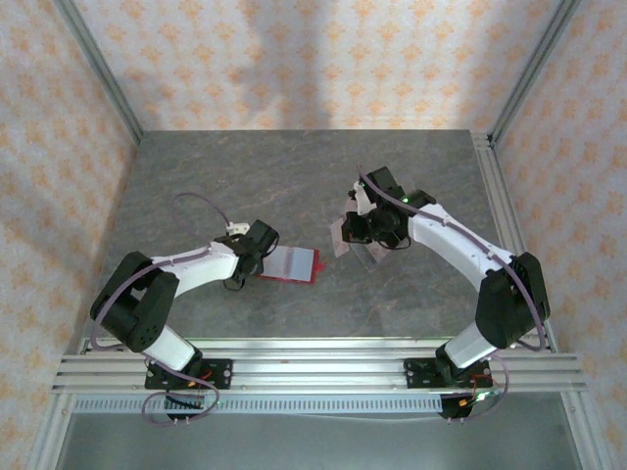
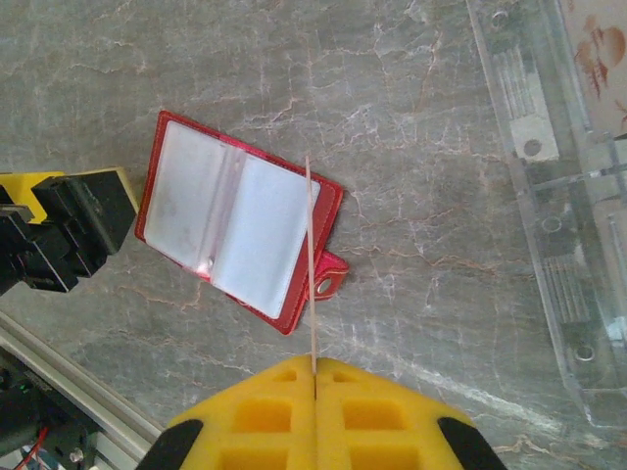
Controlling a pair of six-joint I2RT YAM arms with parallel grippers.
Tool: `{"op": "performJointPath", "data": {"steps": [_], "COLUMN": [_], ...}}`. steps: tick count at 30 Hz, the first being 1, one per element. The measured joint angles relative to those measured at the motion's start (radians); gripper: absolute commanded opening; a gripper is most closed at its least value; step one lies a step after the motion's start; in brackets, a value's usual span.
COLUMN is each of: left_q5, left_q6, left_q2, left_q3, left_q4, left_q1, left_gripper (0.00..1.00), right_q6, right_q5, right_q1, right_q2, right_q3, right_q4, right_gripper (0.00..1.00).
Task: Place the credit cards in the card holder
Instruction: Rotate the card holder at the center of the table, then insert the credit card into the card slot.
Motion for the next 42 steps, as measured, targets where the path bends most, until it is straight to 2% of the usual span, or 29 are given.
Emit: {"op": "performJointPath", "data": {"steps": [6,21,28,42], "left_q5": [0.02,0.022,0.006,0.114], "left_q6": [-0.001,-0.093,-0.101,-0.018], "left_q2": [0.0,-0.056,-0.151,-0.101], "left_q3": [0.0,-0.042,-0.037,-0.034], "left_q4": [0.001,-0.005,-0.033,0.138], "left_q1": [-0.016,-0.167,-0.166,-0.166], "left_gripper": [0.68,0.68,0.69,0.69], "right_q6": [0.024,0.073,0.137,0.2], "right_q5": [-0.023,-0.051,-0.055,-0.063], "right_q1": [0.0,0.021,0.069,0.113], "right_q2": [-0.01,-0.01,-0.004,0.087], "right_q3": [-0.039,-0.098,-0.174,-0.24], "right_q4": [0.054,0.148,0.277,0.52], "right_gripper": [0.0,0.0,0.0,0.0]}}
